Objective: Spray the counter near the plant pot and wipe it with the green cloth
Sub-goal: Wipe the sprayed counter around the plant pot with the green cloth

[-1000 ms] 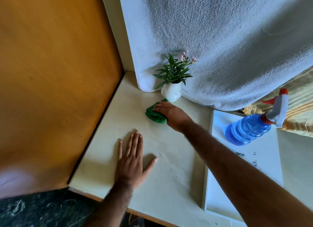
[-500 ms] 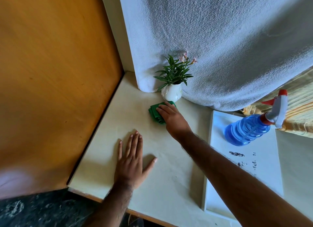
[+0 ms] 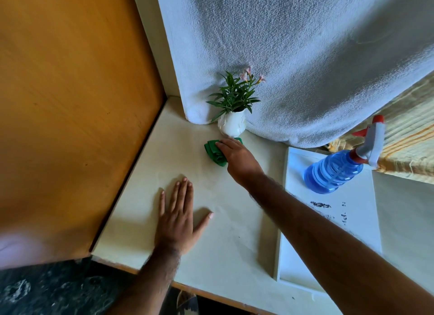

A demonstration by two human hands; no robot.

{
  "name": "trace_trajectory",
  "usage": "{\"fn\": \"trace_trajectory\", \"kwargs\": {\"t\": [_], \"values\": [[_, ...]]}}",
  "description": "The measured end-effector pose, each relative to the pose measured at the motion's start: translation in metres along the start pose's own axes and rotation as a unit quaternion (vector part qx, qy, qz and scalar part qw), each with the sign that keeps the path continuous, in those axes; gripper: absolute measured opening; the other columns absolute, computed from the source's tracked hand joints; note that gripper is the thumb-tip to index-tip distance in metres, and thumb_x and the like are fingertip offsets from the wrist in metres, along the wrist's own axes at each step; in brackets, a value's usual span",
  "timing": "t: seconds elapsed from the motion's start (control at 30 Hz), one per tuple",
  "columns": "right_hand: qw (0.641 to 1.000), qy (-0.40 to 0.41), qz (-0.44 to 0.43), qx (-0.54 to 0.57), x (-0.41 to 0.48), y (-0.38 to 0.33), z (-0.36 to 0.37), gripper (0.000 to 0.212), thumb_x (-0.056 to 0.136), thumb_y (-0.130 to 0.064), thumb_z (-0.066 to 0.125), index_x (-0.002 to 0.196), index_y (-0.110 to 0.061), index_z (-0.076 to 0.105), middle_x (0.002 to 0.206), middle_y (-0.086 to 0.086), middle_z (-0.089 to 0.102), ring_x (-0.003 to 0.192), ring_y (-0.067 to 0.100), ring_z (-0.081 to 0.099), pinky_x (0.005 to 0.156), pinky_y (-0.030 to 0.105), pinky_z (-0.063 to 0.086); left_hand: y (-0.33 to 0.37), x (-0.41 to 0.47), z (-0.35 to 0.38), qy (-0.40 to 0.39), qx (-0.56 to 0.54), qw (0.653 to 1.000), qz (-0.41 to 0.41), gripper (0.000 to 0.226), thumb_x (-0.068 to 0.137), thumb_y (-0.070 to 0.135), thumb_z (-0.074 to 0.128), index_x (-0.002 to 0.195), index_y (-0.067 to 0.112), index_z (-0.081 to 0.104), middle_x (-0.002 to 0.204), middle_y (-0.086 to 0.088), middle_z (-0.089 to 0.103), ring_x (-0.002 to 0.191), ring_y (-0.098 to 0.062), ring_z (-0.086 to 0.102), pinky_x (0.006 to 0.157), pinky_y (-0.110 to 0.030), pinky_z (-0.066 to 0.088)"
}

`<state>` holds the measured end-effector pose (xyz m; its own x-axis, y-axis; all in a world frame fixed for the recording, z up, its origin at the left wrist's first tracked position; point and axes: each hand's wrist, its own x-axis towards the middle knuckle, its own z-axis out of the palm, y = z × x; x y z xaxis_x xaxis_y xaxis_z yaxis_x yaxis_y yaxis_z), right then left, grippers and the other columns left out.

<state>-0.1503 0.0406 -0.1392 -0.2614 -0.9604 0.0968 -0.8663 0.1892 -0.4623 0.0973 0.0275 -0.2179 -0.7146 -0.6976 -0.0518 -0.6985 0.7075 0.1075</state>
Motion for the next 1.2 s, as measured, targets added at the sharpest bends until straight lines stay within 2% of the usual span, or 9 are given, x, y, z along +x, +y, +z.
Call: {"fn": "trace_trajectory", "kwargs": {"t": [0.23,0.37,0.53,0.67,0.77,0.87,0.93,1.03,1.2], "values": [[0.998,0.045,-0.011,-0.039,-0.054,-0.006,-0.047,0.067,0.067,0.023,0.051,0.131,0.003,0.057,0.131,0.022,0.060,0.126,0.044,0.050,0.108,0.047,0.040,0.004,-0.003,-0.014,-0.034,0.004,0.999,-0.005,0.104,0.091,0.083,0.013,0.164,0.008,0.010,0.173,-0.012,0.012,0.160,-0.028,0.015,0.129,-0.060,0.012],[0.996,0.066,0.041,-0.050,-0.107,0.008,-0.074,0.065,0.069,0.020,0.051,0.132,0.004,0.055,0.131,0.022,0.059,0.125,0.042,0.050,0.108,0.049,0.043,0.006,-0.005,-0.017,-0.036,0.002,0.999,-0.003,0.104,0.091,0.081,0.010,0.163,0.006,0.015,0.172,-0.013,0.016,0.159,-0.029,0.022,0.128,-0.060,0.012],[0.991,0.067,0.098,-0.068,-0.185,0.027,-0.080,0.074,0.061,0.024,0.052,0.133,0.005,0.054,0.133,0.023,0.058,0.128,0.044,0.048,0.115,0.050,0.035,0.008,-0.005,-0.017,-0.022,-0.018,1.000,0.002,0.103,0.089,0.076,0.024,0.161,0.003,0.023,0.170,-0.016,0.024,0.156,-0.032,0.030,0.127,-0.062,0.015],[0.976,0.075,0.182,-0.092,-0.244,0.043,-0.068,0.073,0.065,0.026,0.057,0.135,0.003,0.054,0.139,0.021,0.056,0.136,0.043,0.042,0.110,0.058,0.040,0.012,-0.007,-0.019,-0.018,-0.022,1.000,0.005,0.102,0.089,0.074,0.024,0.161,0.003,0.022,0.171,-0.015,0.021,0.157,-0.030,0.026,0.127,-0.062,0.014],[0.975,0.040,0.192,-0.103,-0.269,0.052,-0.054,0.073,0.069,0.024,0.057,0.138,0.002,0.051,0.145,0.021,0.051,0.139,0.041,0.040,0.109,0.058,0.040,0.013,-0.006,-0.020,-0.015,-0.023,1.000,0.002,0.101,0.089,0.075,0.024,0.161,0.004,0.022,0.172,-0.014,0.020,0.159,-0.029,0.022,0.128,-0.060,0.013],[0.976,0.006,0.191,-0.107,-0.284,0.060,-0.045,0.075,0.080,0.009,0.061,0.150,-0.006,0.036,0.158,0.013,0.033,0.148,0.031,0.027,0.120,0.048,0.025,0.013,-0.005,-0.020,-0.012,-0.022,1.000,0.001,0.102,0.089,0.076,0.020,0.162,0.005,0.019,0.173,-0.013,0.017,0.160,-0.028,0.018,0.128,-0.059,0.009],[0.975,0.005,0.176,-0.134,-0.291,0.062,-0.037,0.071,0.092,-0.017,0.064,0.153,-0.007,0.028,0.162,0.010,0.024,0.151,0.026,0.017,0.123,0.045,0.018,0.013,-0.006,-0.021,-0.021,-0.009,1.000,-0.001,0.104,0.088,0.077,0.016,0.163,0.006,0.015,0.174,-0.012,0.012,0.161,-0.027,0.013,0.129,-0.058,0.005],[0.966,-0.033,0.175,-0.188,-0.293,0.059,-0.033,0.078,0.101,-0.054,0.041,0.156,-0.006,0.015,0.165,0.009,0.010,0.153,0.023,0.002,0.124,0.045,0.012,0.014,-0.005,-0.023,-0.036,-0.010,0.999,-0.006,0.105,0.087,0.078,0.015,0.163,0.006,0.013,0.174,-0.012,0.010,0.161,-0.027,0.011,0.128,-0.057,0.003],[0.956,-0.068,0.197,-0.205,-0.289,0.051,-0.036,0.090,0.096,-0.070,0.027,0.156,-0.006,0.006,0.166,0.011,0.003,0.153,0.023,-0.003,0.124,0.047,0.011,0.012,-0.001,-0.027,-0.105,-0.002,0.994,-0.024,0.110,0.084,0.085,0.005,0.164,0.009,0.000,0.175,-0.008,-0.004,0.162,-0.023,-0.002,0.128,-0.056,-0.003]]}}
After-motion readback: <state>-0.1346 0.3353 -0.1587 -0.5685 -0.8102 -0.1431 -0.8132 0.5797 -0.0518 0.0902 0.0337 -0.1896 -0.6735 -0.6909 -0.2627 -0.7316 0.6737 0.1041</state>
